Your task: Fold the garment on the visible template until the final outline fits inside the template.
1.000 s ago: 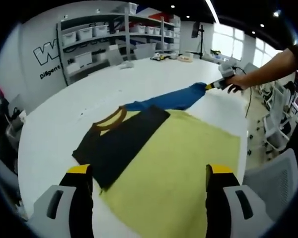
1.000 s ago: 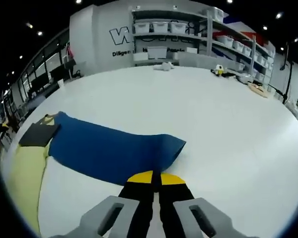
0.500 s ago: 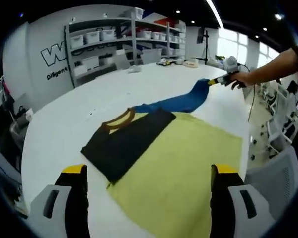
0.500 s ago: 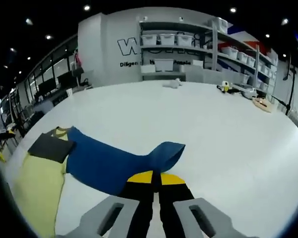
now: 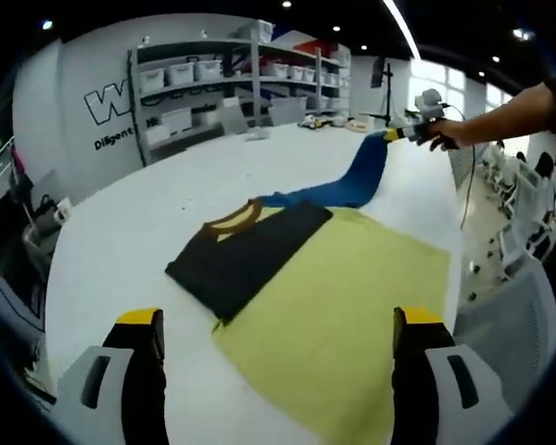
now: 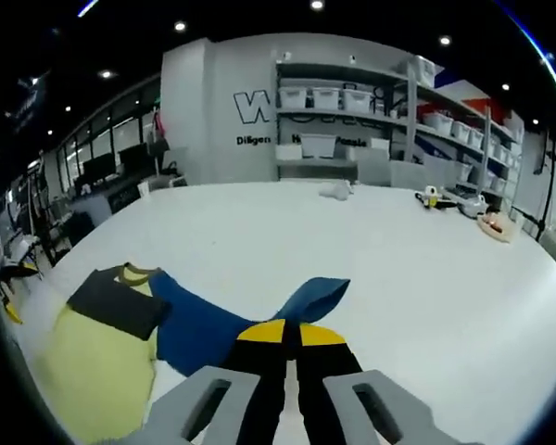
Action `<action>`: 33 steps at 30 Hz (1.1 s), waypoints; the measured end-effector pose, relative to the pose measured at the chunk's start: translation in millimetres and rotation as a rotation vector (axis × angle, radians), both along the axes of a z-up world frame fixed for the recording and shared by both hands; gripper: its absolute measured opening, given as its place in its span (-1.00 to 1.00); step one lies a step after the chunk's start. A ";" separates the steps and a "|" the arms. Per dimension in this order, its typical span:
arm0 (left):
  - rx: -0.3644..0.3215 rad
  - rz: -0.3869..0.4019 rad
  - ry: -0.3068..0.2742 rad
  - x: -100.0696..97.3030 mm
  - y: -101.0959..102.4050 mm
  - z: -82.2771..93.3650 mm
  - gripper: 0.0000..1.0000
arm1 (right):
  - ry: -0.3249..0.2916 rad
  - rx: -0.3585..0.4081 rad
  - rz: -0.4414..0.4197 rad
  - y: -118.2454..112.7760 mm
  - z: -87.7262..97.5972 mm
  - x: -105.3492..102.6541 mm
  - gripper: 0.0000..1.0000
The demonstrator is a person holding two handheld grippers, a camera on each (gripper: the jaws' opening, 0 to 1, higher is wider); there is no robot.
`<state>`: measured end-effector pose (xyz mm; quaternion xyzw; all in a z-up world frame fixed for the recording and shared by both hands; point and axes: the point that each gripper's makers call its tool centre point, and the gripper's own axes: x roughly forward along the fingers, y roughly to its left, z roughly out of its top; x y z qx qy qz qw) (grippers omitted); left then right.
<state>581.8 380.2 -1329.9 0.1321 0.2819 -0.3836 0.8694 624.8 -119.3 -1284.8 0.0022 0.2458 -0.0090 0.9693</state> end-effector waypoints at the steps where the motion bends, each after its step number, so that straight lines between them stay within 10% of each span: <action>1: -0.005 0.008 0.000 -0.1 2.7 0.8 0.98 | -0.003 -0.006 0.004 3.0 3.6 0.8 -1.00; 33: -0.052 0.004 -0.038 -3.8 53.4 -5.9 0.95 | -0.173 -0.039 0.136 126.5 127.4 32.4 -1.00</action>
